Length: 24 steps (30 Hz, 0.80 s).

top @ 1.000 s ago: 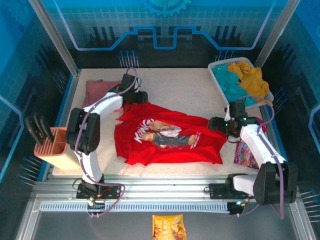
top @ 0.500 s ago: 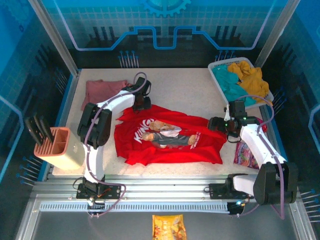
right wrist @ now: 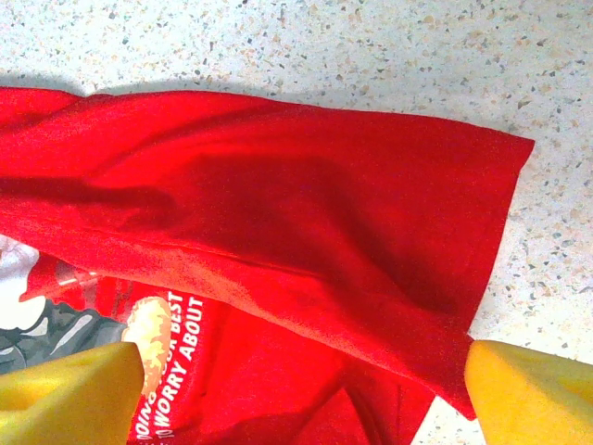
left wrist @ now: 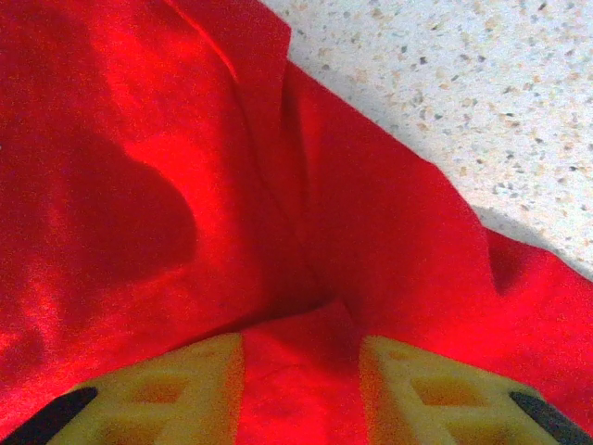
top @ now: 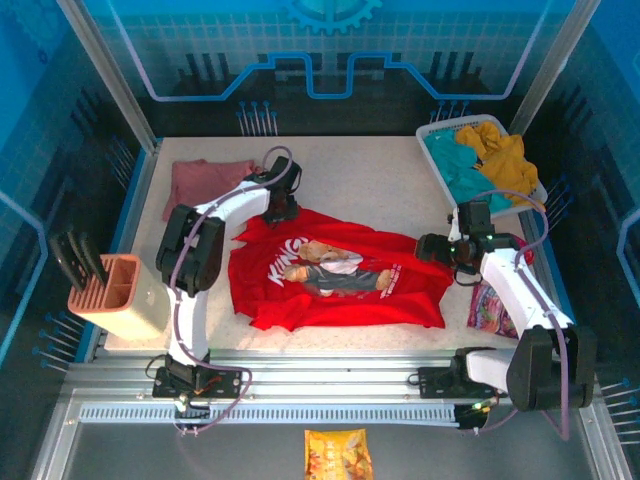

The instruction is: Fold and stack the t-shirts

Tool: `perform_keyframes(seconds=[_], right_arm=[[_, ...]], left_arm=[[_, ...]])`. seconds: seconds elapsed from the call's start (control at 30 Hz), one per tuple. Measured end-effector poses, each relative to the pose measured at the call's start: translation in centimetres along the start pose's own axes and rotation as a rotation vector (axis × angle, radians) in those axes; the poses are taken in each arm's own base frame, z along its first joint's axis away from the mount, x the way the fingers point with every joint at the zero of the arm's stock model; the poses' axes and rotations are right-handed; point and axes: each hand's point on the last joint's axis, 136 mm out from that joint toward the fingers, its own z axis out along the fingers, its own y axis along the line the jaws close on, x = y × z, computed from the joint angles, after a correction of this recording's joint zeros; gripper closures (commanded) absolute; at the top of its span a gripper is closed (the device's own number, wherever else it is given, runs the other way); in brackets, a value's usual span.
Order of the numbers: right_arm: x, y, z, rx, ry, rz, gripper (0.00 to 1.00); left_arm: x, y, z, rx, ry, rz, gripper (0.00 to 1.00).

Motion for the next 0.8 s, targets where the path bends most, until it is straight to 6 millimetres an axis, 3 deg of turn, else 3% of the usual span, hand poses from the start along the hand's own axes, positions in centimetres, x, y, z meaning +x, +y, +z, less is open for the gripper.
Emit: perform_keyframes(seconds=[0.3, 0.53, 0.8], right_arm=[[0.0, 0.0, 0.0, 0.0, 0.0, -0.001, 0.1], [0.0, 0.1, 0.0, -0.003, 0.001, -0.001, 0.1], [0.0, 0.1, 0.0, -0.004, 0.001, -0.008, 0.1]], left_arm=[[1.0, -0.1, 1.3, -0.015, 0.028, 0.007, 0.74], [0.7, -0.3, 1.3, -0.01, 0.013, 0.006, 0.96], [0.5, -0.2, 0.8, -0.017, -0.006, 0.008, 0.99]])
